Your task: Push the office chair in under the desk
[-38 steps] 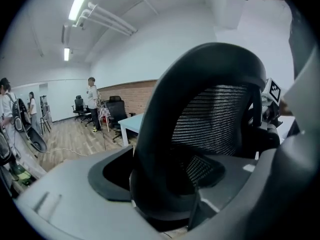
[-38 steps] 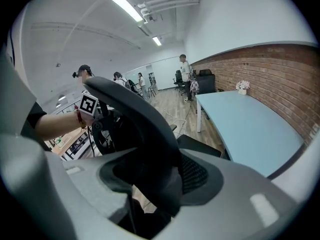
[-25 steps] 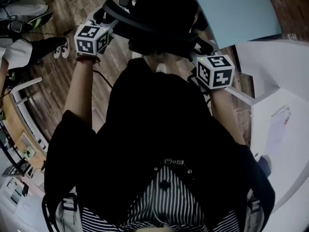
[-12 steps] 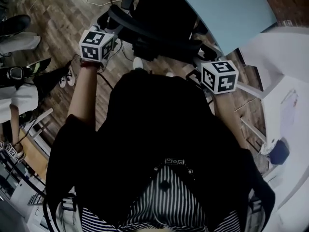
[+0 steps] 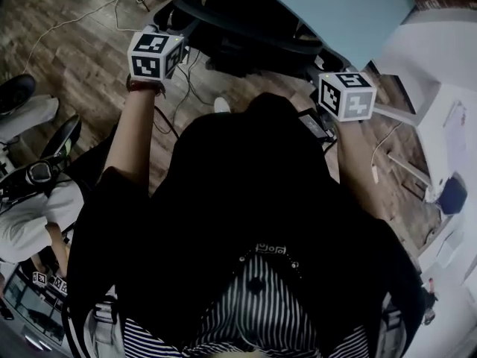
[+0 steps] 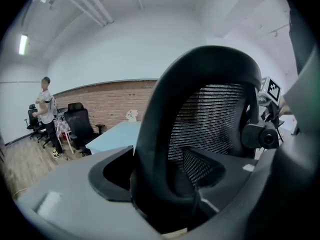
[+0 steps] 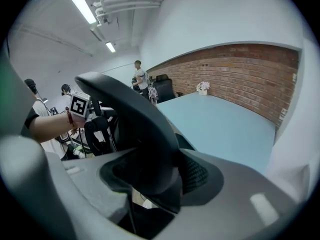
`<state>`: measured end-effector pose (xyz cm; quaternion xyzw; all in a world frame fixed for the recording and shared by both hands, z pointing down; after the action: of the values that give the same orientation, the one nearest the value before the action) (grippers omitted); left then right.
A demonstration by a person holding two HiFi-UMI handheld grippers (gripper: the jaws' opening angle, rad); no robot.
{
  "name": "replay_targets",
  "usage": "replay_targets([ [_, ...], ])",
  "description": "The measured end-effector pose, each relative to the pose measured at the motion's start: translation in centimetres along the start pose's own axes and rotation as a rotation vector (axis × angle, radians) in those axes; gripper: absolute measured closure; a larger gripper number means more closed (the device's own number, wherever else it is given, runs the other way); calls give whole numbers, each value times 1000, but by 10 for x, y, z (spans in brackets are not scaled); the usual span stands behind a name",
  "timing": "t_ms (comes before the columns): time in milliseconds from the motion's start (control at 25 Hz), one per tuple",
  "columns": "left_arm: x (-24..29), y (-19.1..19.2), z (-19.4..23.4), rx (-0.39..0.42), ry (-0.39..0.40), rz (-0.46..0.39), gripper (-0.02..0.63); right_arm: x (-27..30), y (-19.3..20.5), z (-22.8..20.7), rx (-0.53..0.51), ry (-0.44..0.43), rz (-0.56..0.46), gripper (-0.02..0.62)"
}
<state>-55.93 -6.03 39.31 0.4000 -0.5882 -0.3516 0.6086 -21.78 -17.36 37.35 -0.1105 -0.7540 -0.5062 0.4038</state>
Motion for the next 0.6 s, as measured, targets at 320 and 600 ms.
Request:
replay_targets([
  [320, 46, -18, 34, 17, 61, -4, 305, 24, -22, -13, 31, 5, -31, 371],
  [600, 80, -32, 67, 24, 97, 0, 305, 47, -47, -24, 44, -19, -28, 371],
])
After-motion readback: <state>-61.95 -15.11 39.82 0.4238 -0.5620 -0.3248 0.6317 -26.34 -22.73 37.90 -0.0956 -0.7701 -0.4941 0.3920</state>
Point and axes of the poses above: the fingertips, and each gripper's own axes: x forward along the fingers, z to its left, y out of its underside, the point moved 10 cm from there along -x, backward along the fingers, and after that the axes turned 2 degrees about z, right-handed, at the moved point
